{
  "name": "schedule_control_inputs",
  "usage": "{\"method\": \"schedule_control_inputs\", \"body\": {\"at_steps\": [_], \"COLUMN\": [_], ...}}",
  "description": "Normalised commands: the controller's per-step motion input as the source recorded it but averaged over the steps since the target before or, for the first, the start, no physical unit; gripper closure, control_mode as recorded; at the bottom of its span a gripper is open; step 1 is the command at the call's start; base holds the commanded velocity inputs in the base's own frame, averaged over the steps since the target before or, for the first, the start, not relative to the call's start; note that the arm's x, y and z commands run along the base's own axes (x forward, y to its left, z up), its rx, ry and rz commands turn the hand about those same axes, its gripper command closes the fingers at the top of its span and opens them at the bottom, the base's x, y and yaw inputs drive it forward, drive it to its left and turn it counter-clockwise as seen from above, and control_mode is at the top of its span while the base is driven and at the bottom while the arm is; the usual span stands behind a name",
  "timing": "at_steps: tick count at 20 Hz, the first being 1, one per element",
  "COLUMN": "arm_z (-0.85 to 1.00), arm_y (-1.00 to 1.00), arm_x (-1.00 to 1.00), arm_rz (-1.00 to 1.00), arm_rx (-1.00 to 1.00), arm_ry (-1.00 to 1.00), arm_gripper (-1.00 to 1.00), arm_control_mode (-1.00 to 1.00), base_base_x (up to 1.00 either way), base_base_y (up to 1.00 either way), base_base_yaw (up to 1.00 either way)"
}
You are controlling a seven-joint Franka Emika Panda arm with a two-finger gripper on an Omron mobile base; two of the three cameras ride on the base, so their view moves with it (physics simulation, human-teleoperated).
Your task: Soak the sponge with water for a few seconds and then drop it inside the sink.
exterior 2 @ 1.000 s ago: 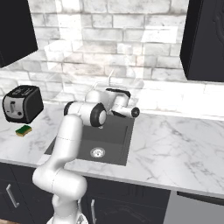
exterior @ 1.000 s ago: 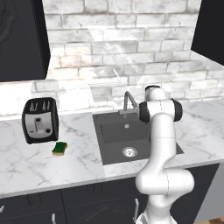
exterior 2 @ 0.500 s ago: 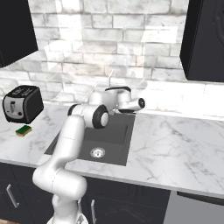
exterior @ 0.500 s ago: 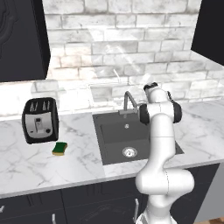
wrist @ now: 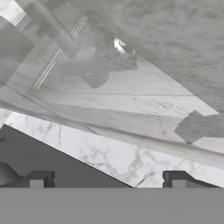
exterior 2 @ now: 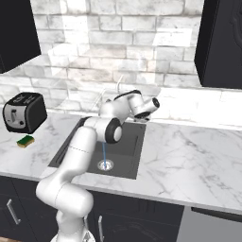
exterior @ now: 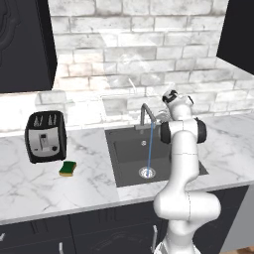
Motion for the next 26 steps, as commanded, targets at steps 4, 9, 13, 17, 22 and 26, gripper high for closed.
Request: {"method": "schedule_control_inputs", "body": {"at_steps": [4,9,13,17,22,26], "arm_z": [-0.58,0.15,0.05,0.00,0.00,0.07], "arm_y": [-0.48,-0.26,-0.25,-0.29,-0.03,0.00], "arm_x": [0.00,-0.05,-0.18,-0.36,-0.59,-0.45], "arm_rz": [0.00,0.00,0.00,0.00,0.00,0.00], "arm_rx": [-0.07,0.00,0.00,0.00,0.00,0.00], "arm_ry": [0.11,0.00,0.00,0.00,0.00,-0.01], "arm_gripper": [-1.00,-1.00,-1.00,-1.00,-1.00,-1.00], "arm_control_mode": [-1.00,-1.00,-1.00,-1.00,-1.00,-1.00], "base_base_x": [0.00,0.00,0.00,0.00,0.00,0.00], "base_base_y": [0.00,0.00,0.00,0.00,0.00,0.00], "base_base_yaw": [0.00,0.00,0.00,0.00,0.00,0.00]}}
